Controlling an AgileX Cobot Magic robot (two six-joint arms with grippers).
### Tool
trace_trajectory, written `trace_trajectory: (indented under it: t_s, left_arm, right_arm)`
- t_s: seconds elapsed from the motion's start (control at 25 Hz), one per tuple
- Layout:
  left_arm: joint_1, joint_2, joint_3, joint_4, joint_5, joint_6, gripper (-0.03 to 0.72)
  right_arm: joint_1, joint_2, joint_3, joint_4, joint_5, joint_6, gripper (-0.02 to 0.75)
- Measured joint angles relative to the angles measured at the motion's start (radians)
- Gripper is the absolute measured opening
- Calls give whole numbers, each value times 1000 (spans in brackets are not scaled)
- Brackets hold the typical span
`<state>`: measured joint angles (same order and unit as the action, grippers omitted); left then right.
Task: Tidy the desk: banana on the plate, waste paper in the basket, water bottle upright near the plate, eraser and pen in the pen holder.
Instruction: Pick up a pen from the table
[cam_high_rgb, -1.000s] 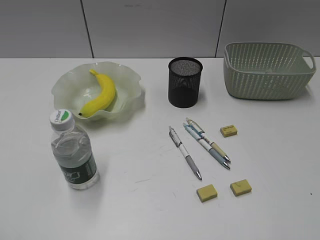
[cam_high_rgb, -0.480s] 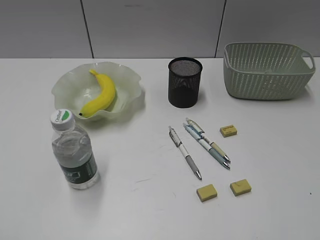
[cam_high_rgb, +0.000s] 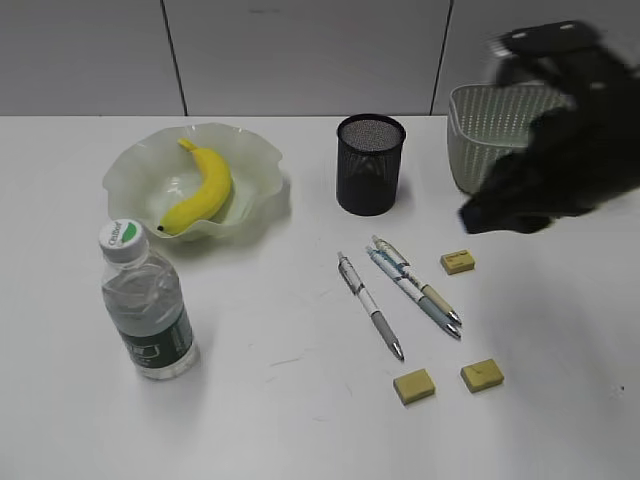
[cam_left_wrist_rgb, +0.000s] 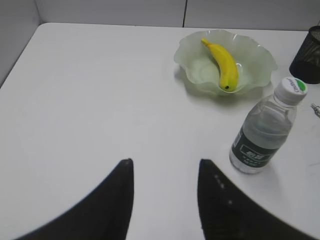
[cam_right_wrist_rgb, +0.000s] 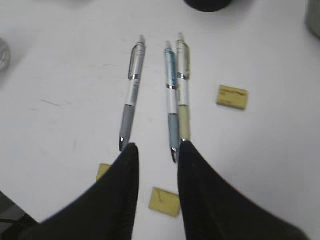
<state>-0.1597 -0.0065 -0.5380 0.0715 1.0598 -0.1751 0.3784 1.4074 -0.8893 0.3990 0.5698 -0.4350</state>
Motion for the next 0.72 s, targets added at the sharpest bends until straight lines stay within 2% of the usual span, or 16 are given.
trace_trajectory:
  t_s: [0.12,0.24,0.4,0.72]
  left_arm:
    - [0,0,0,0,0,6,314]
    - [0,0,0,-2,0,17,308]
    - [0,0,0,-2,0,20,299]
    - [0,0,0,-2,0,20,298]
  right_arm:
    - [144,237,-175,-229,27,232,235]
    - [226,434,-323,-365,90,380,300]
    - [265,608,-449,-383,120,435,373]
    - [268,780,-580,-382,127,443,386]
